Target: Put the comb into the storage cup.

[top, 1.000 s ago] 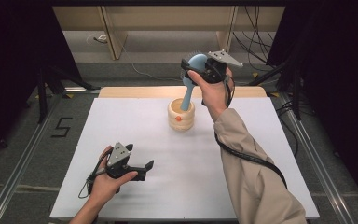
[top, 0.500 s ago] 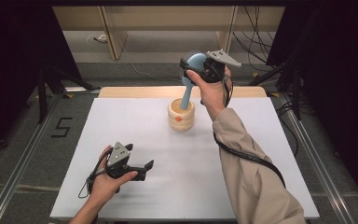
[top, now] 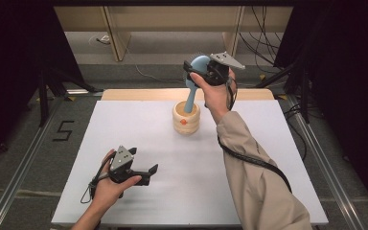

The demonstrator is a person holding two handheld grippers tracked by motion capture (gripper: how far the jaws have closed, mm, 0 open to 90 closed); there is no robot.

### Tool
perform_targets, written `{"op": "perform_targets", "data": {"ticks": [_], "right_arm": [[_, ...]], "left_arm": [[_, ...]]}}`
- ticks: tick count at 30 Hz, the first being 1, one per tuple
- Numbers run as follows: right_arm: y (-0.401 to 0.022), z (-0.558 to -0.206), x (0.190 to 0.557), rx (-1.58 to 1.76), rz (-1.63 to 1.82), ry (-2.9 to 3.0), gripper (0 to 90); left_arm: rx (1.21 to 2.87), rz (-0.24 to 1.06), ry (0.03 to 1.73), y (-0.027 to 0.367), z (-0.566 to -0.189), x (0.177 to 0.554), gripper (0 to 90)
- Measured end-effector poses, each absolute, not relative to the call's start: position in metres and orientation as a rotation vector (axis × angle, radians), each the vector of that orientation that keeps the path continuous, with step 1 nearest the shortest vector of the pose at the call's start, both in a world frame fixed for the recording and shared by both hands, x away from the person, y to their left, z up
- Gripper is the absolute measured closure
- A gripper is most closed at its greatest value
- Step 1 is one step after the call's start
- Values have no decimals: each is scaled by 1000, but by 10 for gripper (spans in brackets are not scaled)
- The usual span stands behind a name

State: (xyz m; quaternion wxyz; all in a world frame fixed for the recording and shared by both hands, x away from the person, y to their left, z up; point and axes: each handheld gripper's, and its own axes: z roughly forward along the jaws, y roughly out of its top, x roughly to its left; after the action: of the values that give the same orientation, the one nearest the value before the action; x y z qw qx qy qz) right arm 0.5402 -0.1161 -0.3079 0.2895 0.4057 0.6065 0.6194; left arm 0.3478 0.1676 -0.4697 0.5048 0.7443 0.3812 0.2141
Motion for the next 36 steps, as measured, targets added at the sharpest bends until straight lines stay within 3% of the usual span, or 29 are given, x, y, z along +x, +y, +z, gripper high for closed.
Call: {"op": "perform_targets", "data": {"ticks": [36], "right_arm": [[-109,-317,545,1067,1634,1638,205]], "left_arm": [[1795,518,918,168,-469,348,0]]}}
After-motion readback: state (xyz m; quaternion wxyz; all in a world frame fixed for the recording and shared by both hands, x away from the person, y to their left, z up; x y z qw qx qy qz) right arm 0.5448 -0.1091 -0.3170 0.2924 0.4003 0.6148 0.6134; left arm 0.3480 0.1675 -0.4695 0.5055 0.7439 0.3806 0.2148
